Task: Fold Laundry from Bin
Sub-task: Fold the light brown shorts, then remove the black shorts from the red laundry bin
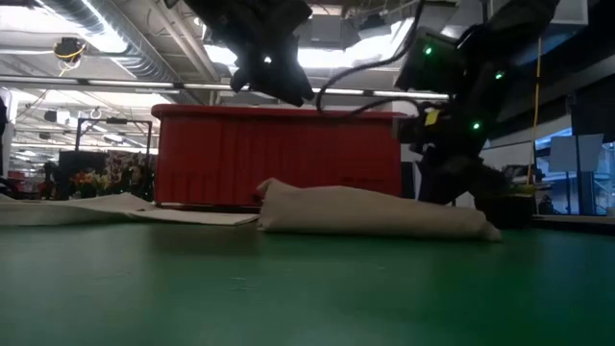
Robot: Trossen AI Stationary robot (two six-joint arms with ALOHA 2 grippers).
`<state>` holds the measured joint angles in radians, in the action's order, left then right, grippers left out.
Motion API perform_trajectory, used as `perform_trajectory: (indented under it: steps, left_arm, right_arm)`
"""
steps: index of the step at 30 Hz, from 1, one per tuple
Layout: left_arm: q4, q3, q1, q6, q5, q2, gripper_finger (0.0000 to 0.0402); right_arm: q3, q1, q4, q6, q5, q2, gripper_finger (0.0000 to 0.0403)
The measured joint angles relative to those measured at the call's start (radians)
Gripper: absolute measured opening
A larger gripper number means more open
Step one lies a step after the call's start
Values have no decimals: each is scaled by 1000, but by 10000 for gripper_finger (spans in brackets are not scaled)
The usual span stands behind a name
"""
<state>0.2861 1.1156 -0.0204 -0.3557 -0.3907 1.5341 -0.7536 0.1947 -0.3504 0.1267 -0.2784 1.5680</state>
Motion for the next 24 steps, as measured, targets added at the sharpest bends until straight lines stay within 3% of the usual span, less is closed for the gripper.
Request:
perform_trajectory:
  steps: [7,14,24]
  left_arm:
    - [-17,0,-5,1,-15,0,141]
    - [-84,6,-60,94,-12,-24,141]
    - [-85,236,-317,325,16,-62,141]
  right_arm:
    - [0,107,33,13,21,6,7]
    - [0,119,59,13,52,-22,7]
    - [-1,120,57,10,107,-176,7]
